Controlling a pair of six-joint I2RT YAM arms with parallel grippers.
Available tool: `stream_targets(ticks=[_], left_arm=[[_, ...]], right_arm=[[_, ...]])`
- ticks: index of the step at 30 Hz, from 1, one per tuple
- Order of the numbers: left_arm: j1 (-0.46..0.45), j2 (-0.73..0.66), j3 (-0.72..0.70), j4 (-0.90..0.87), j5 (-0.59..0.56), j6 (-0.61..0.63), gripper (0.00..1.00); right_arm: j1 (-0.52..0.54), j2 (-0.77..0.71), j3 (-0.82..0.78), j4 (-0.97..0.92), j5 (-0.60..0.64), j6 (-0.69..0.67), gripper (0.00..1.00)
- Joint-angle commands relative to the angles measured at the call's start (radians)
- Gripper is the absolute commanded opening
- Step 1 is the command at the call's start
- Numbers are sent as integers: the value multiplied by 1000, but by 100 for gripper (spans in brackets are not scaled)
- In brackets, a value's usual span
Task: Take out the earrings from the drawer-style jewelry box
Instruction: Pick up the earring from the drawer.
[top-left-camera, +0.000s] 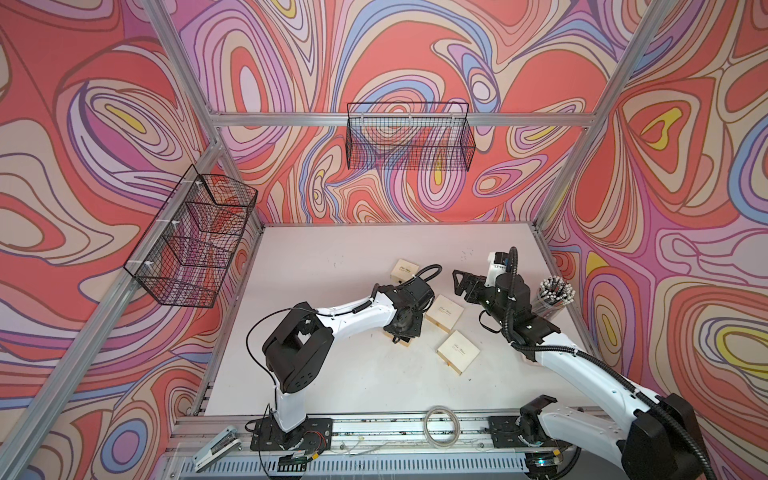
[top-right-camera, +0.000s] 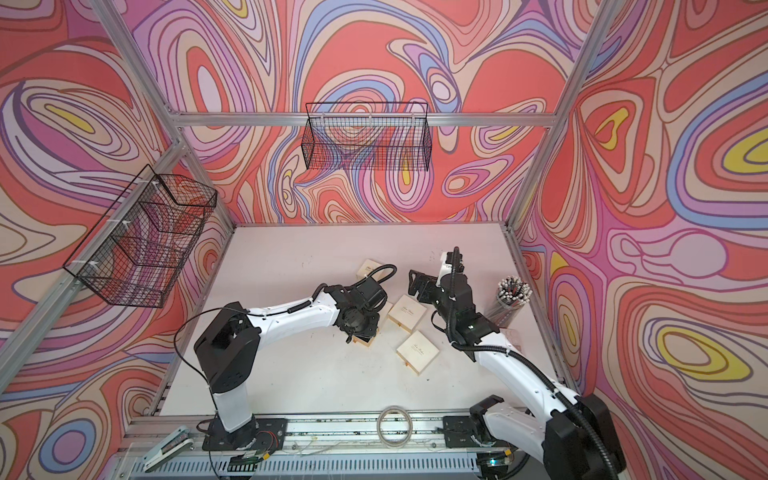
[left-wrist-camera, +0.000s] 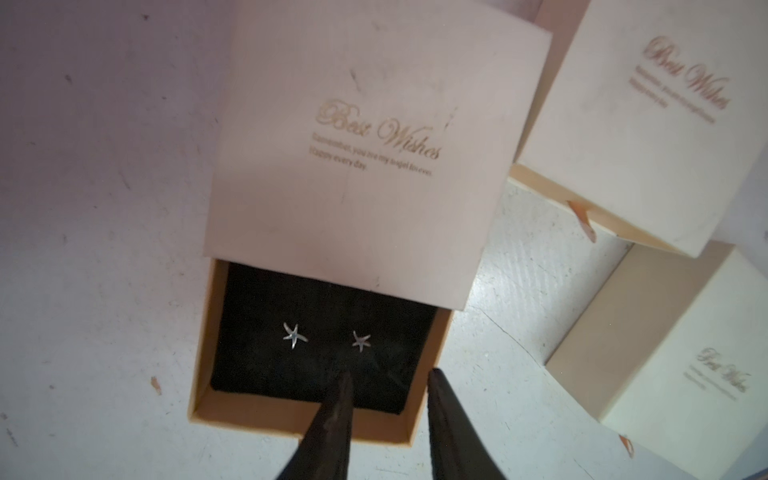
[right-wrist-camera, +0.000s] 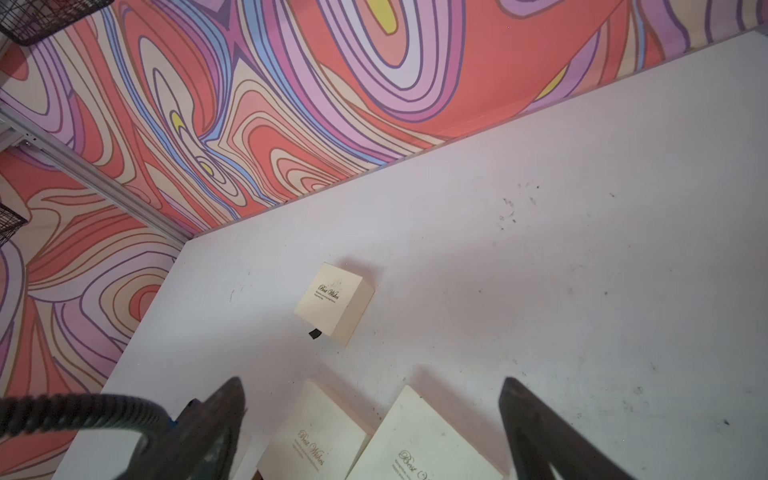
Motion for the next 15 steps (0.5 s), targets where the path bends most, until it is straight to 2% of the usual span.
stream_targets(ticks=[1, 15], left_arm=[[-6, 15, 18, -50, -46, -22, 31], [-11, 57, 30, -44, -77, -67, 28]], right_arm=[[-2, -7, -14, -20, 40, -1, 98], [-3, 9, -10, -11, 5, -2, 98]])
